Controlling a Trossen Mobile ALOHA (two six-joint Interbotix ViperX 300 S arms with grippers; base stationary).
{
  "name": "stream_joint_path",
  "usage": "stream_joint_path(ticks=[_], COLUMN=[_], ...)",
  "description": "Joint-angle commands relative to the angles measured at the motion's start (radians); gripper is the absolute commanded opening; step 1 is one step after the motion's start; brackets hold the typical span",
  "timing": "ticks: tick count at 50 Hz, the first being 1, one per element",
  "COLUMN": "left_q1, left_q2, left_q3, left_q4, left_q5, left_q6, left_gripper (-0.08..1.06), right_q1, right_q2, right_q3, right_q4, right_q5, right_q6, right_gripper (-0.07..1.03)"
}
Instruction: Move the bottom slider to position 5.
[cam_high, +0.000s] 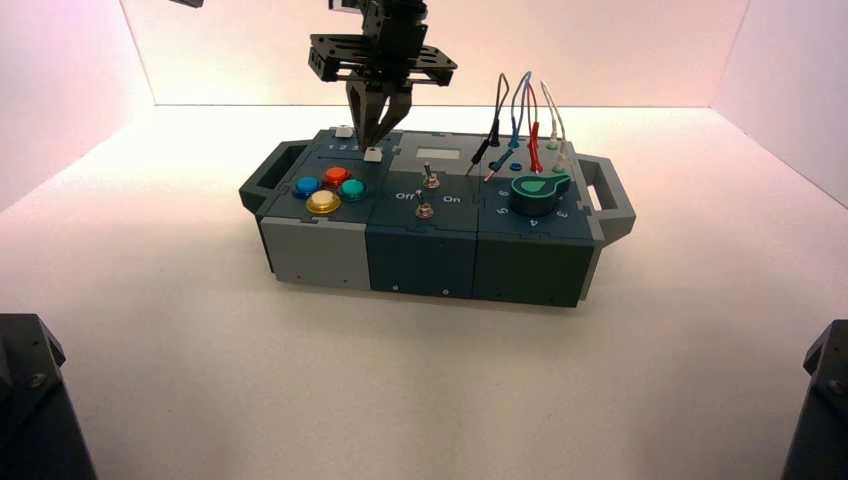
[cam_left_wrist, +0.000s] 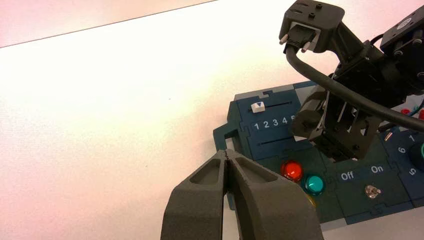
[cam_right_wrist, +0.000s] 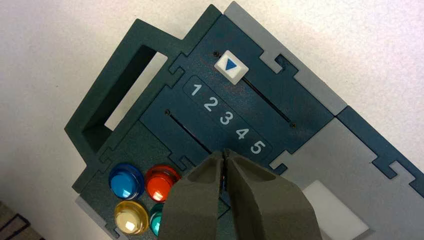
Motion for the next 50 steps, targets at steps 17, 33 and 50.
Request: stream_joint_path(ticks=[17,33,50], left_q1=[0.000,-0.002,0.003], left_q2=[-0.002,0.003,0.000], left_q3=[-0.032,-0.032,-0.035], left_q4=[0.000,0.000,0.008], left_q5=[-0.005,-0.005,-0.002], left_q6=[-0.002,-0.002,0.002], left_gripper=[-0.03,-0.03,-0.03], right_q1=[0.000,0.009,0.005], right_q2=[0.021,-0.048,-0.143], right_q3=[-0.149,-0.178,-0.044], right_q4=[-0.017,-0.015,-0.040], right_q5=[0.046,0.215,0.209], right_q6=[-0.002,0.032,0.026], right_gripper=[-0.02,-0.02,-0.02])
